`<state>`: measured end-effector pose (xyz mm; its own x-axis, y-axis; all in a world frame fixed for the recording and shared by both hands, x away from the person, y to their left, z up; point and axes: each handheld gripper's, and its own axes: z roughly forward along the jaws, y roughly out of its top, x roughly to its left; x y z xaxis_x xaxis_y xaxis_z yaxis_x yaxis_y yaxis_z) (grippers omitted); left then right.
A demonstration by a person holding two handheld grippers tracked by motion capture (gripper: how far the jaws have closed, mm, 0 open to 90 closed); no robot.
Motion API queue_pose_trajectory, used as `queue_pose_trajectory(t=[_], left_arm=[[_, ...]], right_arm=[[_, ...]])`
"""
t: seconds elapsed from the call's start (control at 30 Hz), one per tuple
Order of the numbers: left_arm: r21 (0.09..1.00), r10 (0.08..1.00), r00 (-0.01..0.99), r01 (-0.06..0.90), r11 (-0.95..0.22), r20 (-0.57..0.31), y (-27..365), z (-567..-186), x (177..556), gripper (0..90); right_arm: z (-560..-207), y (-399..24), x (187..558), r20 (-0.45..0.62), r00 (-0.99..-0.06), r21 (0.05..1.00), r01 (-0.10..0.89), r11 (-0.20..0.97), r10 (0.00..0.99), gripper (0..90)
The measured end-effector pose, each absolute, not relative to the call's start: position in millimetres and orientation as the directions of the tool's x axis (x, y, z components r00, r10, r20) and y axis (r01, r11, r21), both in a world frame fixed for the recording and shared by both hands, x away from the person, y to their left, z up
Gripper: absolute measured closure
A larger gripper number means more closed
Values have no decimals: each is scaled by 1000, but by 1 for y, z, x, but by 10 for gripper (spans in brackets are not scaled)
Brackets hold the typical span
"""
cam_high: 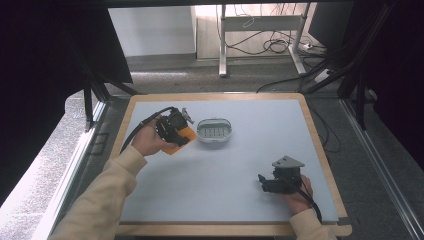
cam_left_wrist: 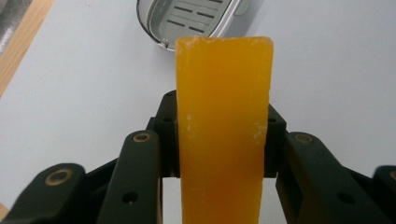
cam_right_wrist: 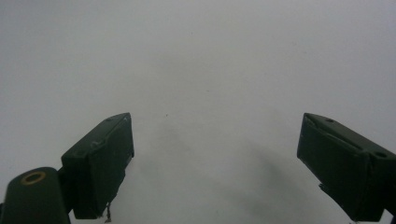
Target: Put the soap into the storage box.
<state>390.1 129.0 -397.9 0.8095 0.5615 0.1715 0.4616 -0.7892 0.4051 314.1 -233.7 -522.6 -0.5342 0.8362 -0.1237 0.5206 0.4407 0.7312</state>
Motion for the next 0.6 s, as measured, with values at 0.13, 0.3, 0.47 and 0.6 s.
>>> queue_pose_trajectory(t=[0.13,0.3,0.47,0.6], left_arm=[[411,563,807,460,-787,175,127,-396,394,628],[407,560,809,458,-791,178,124,-396,401,627],[397,554,812,454,-798,184,121,-397,409,627],[391,550,815,453,-801,183,119,-398,413,627]], right_arm=[[-523,-234,314,-123,-534,731,521,440,837,113],[-522,-233,314,-122,-536,732,520,440,835,113],[-523,-234,314,-122,-536,732,520,441,835,113],[-523,-234,314,-123,-536,731,520,441,835,113]])
